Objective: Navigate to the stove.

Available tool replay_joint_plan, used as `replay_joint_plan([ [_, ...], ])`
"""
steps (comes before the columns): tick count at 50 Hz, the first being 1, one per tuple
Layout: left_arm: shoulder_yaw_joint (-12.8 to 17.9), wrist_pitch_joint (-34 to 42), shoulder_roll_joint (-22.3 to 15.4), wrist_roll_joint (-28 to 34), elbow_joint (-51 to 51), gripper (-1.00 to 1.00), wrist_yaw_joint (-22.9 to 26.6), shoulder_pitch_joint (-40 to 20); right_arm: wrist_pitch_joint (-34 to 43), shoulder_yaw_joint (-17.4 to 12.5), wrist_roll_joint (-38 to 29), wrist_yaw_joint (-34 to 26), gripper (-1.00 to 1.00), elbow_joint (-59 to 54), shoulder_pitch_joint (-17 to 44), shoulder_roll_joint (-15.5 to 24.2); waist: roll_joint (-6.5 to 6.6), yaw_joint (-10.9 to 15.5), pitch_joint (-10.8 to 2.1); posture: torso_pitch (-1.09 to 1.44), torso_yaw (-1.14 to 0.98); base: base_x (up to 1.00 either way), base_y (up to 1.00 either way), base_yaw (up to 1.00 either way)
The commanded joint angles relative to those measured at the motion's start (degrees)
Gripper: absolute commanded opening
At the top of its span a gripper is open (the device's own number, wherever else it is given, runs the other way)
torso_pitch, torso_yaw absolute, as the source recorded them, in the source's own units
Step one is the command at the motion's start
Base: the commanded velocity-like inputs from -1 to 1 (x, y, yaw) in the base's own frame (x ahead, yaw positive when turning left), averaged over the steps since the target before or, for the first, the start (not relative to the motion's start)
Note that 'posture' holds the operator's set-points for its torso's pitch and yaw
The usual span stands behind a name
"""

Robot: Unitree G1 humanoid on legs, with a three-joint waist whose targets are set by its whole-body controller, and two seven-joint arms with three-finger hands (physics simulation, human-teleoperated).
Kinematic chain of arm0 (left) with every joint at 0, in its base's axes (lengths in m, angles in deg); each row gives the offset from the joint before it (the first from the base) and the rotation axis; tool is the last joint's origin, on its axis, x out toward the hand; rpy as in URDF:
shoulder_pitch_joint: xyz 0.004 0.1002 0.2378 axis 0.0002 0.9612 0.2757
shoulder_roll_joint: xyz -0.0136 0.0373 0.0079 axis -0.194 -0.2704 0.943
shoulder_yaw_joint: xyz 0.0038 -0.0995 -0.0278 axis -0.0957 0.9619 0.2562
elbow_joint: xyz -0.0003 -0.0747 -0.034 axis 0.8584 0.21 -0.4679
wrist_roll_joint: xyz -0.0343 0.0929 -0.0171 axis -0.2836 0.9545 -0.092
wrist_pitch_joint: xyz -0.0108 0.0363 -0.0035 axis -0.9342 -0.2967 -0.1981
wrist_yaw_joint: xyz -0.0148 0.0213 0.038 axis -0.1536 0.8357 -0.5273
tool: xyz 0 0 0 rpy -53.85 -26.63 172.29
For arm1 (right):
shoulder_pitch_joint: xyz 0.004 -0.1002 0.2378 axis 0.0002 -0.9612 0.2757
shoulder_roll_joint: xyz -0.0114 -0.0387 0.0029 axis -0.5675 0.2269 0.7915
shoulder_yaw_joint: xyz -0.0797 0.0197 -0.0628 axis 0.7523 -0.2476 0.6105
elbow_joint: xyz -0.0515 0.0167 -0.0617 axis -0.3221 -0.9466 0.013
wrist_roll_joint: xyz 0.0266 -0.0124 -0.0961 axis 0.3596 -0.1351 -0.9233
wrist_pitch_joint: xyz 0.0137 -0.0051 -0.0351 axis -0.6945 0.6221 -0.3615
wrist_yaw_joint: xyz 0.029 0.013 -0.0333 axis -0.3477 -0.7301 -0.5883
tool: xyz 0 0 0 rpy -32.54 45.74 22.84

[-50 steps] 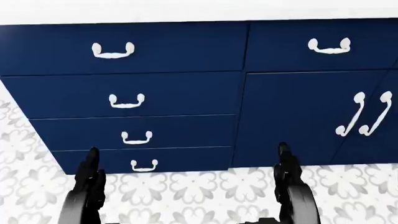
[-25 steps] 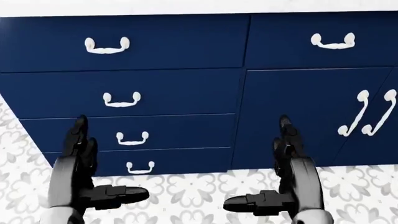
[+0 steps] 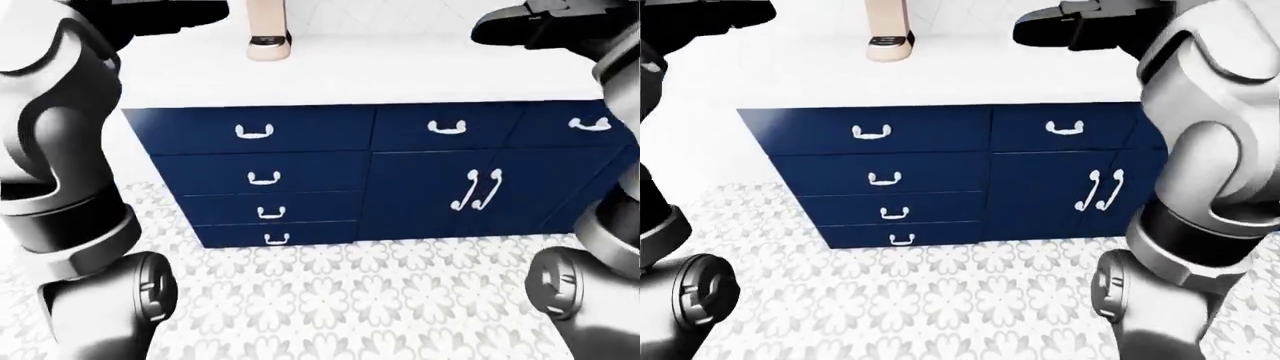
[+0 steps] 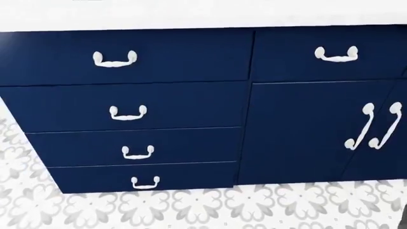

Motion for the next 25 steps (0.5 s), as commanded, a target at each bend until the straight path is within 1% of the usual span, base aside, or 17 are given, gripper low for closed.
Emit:
replay_joint_plan([
  [1, 1.81, 3.12, -1.48, -3.27, 3.35, 1.0, -2.52, -0.64, 4.56, -1.72, 3.38, 1.62, 1.0, 2.9, 3.57, 2.35, -0.13, 0.02, -0.72, 0.0, 0.0, 0.0, 0.0, 0.0],
  [4, 4.42, 8.4, -3.01, -8.81, 8.23, 1.0, -6.35, -0.9, 8.23, -2.6, 6.58, 3.7, 1.0, 6.35, 4.66, 4.69, 0.02, 0.0, -0.3, 0.0, 0.0, 0.0, 0.0, 0.0],
  [7, 5.5, 13.93, -6.54, -14.77, 14.57, 1.0, -9.98, -1.64, 12.74, -6.01, 11.94, 7.22, 1.0, 10.14, 6.22, 5.6, 0.0, -0.07, 0.03, 0.0, 0.0, 0.0, 0.0, 0.0],
  [9, 5.75, 15.07, -10.39, -17.77, 13.35, 1.0, -9.01, -3.2, 13.62, -6.72, 15.04, 7.32, 1.0, 8.02, 8.26, 8.89, -0.09, -0.13, 0.26, 0.0, 0.0, 0.0, 0.0, 0.0],
  [11, 6.04, 14.1, -13.87, -19.13, 12.03, 1.0, -7.68, -2.5, 14.25, -7.24, 17.94, 7.44, 1.0, 6.0, 10.03, 12.68, -0.11, -0.07, 0.53, 0.0, 0.0, 0.0, 0.0, 0.0],
  [12, 6.28, 13.51, -14.64, -19.88, 11.94, 1.0, -7.55, -1.68, 14.28, -7.59, 19.51, 7.95, 1.0, 5.59, 9.66, 13.26, -0.08, -0.03, 0.65, 0.0, 0.0, 0.0, 0.0, 0.0],
  [13, 6.12, 12.92, -15.2, -20.44, 12.41, 1.0, -7.53, -0.56, 13.81, -6.57, 20.34, 7.63, 1.0, 6.16, 7.97, 14.78, 0.0, 0.04, 0.8, 0.0, 0.0, 0.0, 0.0, 0.0],
  [14, 6.19, 12.14, -15.11, -21.63, 13.04, 1.0, -6.95, 0.81, 13.87, -7.27, 22.33, 8.05, 1.0, 6.99, 5.68, 13.66, 0.02, 0.09, 0.93, 0.0, 0.0, 0.0, 0.0, 0.0],
  [15, 5.31, 11.25, -15.34, -21.46, 13.37, 1.0, -7.11, 1.89, 12.39, -6.16, 21.92, 7.97, 1.0, 9.44, 1.08, 14.45, 0.07, 0.18, 1.03, 0.0, 0.0, 0.0, 0.0, 0.0],
  [16, 4.81, 10.71, -15.21, -21.58, 13.22, 1.0, -7.19, 2.47, 11.33, -6.87, 22.72, 8.31, 1.0, 9.58, -0.4, 13.83, -0.01, 0.19, 1.07, 0.0, 0.0, 0.0, 0.0, 0.0],
  [17, 3.55, 9.82, -15.88, -20.52, 13.88, 1.0, -6.42, 4.06, 10.73, -6.38, 23.31, 8.75, 1.0, 9.51, -0.56, 14.01, -0.08, 0.27, 1.01, 0.0, 0.0, 0.0, 0.0, 0.0],
  [18, 4.4, 10.23, -14.99, -21.45, 13.55, 1.0, -6.58, 4.29, 10.54, -5.82, 23.73, 8.63, 1.0, 9.98, -1.18, 14.94, -0.11, 0.26, 0.8, 0.0, 0.0, 0.0, 0.0, 0.0],
  [19, 3.89, 9.17, -15.26, -20.82, 12.91, 1.0, -6.02, 4.47, 11.82, -7.86, 25.75, 10.73, 1.0, 9.11, 0.29, 14.39, -0.19, 0.19, 0.56, 0.0, 0.0, 0.0, 0.0, 0.0],
  [21, 4.67, 9.29, -13.83, -21.81, 11.63, 1.0, -6.99, 4.1, 10.76, -6.94, 27.22, 11.42, 1.0, 9.03, 0.54, 16.52, -0.09, 0.26, 0.25, 0.0, 0.0, 0.0, 0.0, 0.0],
  [22, 4.51, 9.22, -13.5, -22.17, 12.38, 1.0, -7.45, 4.5, 9.09, -5.67, 26.43, 10.68, 1.0, 9.18, -1.13, 17.72, -0.09, 0.36, 0.25, 0.0, 0.0, 0.0, 0.0, 0.0],
  [23, 4.2, 9.15, -13.29, -22.3, 12.8, 1.0, -7.83, 4.81, 8.46, -6.28, 27.14, 11.03, 1.0, 8.72, -1.34, 17.43, -0.07, 0.44, 0.35, 0.0, 0.0, 0.0, 0.0, 0.0],
  [25, 3.96, 8.43, -13.47, -22.16, 12.52, 1.0, -7.64, 5.2, 7.62, -5.79, 27.34, 11.54, 1.0, 8.8, -1.9, 18.7, -0.07, 0.39, 0.47, 0.0, 0.0, 0.0, 0.0, 0.0],
])
